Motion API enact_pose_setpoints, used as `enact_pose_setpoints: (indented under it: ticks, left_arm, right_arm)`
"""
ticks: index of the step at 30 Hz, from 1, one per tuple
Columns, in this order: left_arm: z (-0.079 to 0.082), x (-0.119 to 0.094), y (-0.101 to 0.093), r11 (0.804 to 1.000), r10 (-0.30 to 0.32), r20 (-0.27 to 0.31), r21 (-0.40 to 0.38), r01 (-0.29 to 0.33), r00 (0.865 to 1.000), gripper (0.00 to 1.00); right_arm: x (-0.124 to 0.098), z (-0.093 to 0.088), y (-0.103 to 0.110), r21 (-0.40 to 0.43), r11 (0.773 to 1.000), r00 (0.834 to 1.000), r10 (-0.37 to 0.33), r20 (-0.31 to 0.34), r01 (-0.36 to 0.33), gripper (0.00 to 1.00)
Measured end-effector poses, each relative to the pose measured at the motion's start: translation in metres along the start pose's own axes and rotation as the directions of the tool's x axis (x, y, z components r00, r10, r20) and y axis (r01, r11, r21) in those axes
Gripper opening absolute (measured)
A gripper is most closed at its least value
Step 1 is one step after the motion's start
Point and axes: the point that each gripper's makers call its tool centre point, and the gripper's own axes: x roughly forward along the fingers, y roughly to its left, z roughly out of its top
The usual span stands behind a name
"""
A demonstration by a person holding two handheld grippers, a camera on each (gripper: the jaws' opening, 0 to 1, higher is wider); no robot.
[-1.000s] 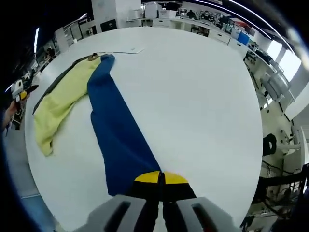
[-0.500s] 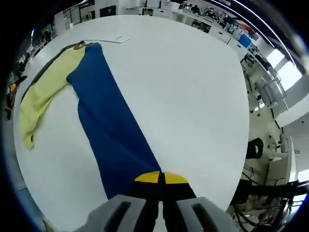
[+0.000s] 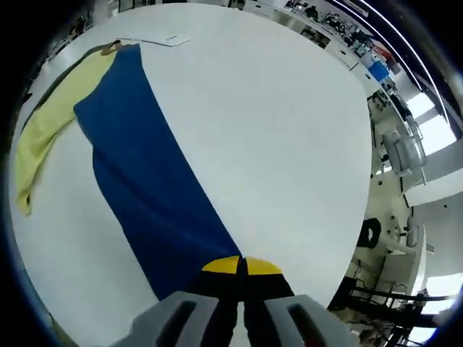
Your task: Fold the garment on the visible template until the final outline fits inside the template.
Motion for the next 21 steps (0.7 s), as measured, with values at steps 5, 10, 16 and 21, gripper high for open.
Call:
enact_pose_setpoints:
  ticks: [5,10,16,21]
  left_arm:
    - [0.001,0.0,0.003,1.0,0.007,0.006,-0.005,-0.007,1.0,0.67]
    - [-0.003,0.002,0.002,1.0,0.007,0.002,-0.013,-0.007,1.0,0.67]
    - [-0.006,0.004,0.0,1.0,-0.001,0.0,-0.019,0.001,1.0,0.67]
    - [-0.008,0.004,-0.003,1.0,-0.007,-0.006,-0.02,0.007,1.0,0.68]
  right_arm:
    - [0.011,0.011,-0.016,-0.038,0.999,1.0,-0.014,-0.001,0.014,0.0]
    - [0.011,0.011,-0.014,-0.049,0.999,1.0,-0.013,-0.003,0.013,0.0]
    - [0.002,0.006,0.0,0.006,1.0,1.0,-0.002,0.013,0.002,0.0]
    - [-0.002,0.0,0.0,0.066,0.998,0.999,0.001,0.041,-0.004,0.19]
